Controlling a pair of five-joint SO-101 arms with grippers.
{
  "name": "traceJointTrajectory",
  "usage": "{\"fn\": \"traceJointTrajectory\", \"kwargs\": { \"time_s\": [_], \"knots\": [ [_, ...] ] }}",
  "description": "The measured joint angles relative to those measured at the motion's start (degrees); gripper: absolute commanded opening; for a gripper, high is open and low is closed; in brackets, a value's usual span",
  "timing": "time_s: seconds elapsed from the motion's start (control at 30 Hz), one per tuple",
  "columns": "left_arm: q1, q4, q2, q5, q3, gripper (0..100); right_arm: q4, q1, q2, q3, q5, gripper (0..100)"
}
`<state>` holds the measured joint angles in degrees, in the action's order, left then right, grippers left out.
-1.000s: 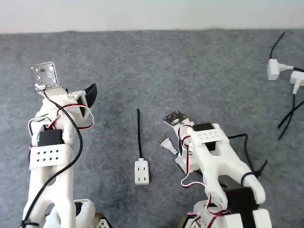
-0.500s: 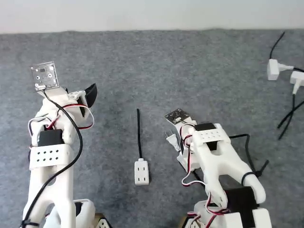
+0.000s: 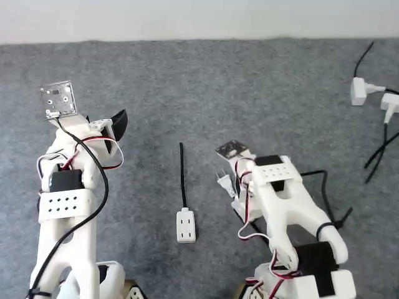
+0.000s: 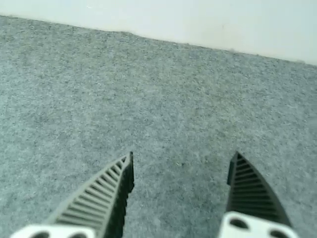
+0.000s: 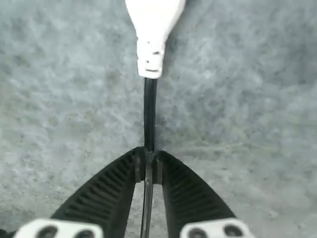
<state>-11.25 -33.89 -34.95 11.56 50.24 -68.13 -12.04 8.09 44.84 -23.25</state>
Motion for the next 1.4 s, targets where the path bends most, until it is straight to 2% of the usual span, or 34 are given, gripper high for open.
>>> {"fn": "traceJointTrajectory", "kwargs": {
  "time_s": [0.43,0.6,0.67,0.9,1.4],
  "knots": [
    [0.0,0.0,0.0,0.0,0.0,29,-14.4,-0.2,0.0,-20.5,-0.1,0.9],
    [0.0,0.0,0.0,0.0,0.0,29,-16.6,1.2,0.0,-22.3,-0.1,1.2],
    [0.0,0.0,0.0,0.0,0.0,29,-16.0,2.5,0.0,-21.0,-0.1,2.4],
    [0.0,0.0,0.0,0.0,0.0,29,-6.9,1.8,-4.0,-8.7,0.0,16.7],
    [-0.1,2.4,0.0,0.0,1.5,29,-3.3,1.4,-11.3,-8.7,0.0,16.9]
  ]
}}
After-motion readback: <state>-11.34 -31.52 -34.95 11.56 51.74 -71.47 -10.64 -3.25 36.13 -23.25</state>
